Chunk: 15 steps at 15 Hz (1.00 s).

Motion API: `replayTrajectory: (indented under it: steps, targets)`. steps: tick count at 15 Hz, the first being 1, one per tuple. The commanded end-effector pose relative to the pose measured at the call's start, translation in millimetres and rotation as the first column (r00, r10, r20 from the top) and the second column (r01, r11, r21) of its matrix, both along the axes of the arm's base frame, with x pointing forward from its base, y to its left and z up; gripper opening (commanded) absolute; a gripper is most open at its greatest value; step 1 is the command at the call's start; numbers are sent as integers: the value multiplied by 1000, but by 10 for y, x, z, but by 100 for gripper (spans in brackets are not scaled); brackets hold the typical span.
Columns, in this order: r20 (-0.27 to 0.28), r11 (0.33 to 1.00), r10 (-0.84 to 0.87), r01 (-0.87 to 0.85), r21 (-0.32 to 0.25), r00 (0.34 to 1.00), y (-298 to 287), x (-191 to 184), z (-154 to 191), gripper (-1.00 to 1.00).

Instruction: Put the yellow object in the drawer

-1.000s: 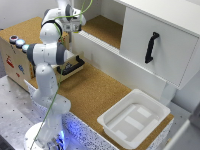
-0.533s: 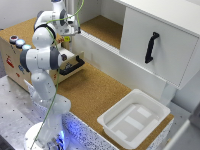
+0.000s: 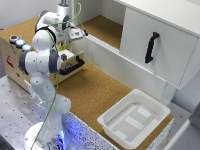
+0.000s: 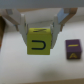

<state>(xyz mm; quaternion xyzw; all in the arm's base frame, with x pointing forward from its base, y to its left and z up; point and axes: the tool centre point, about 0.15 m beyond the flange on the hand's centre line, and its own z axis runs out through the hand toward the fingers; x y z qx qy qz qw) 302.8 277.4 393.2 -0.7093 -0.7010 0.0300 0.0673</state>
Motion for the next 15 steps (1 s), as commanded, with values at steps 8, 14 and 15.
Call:
replayTrajectory:
  steps: [8, 14, 15]
  targets:
    - [128, 982, 118, -135, 129, 985, 247, -544, -616, -100]
    - [-33, 962, -17, 25, 272, 999, 185, -311, -780, -100]
    - [-49, 963, -16, 29, 268, 999, 176, -346, -818, 100]
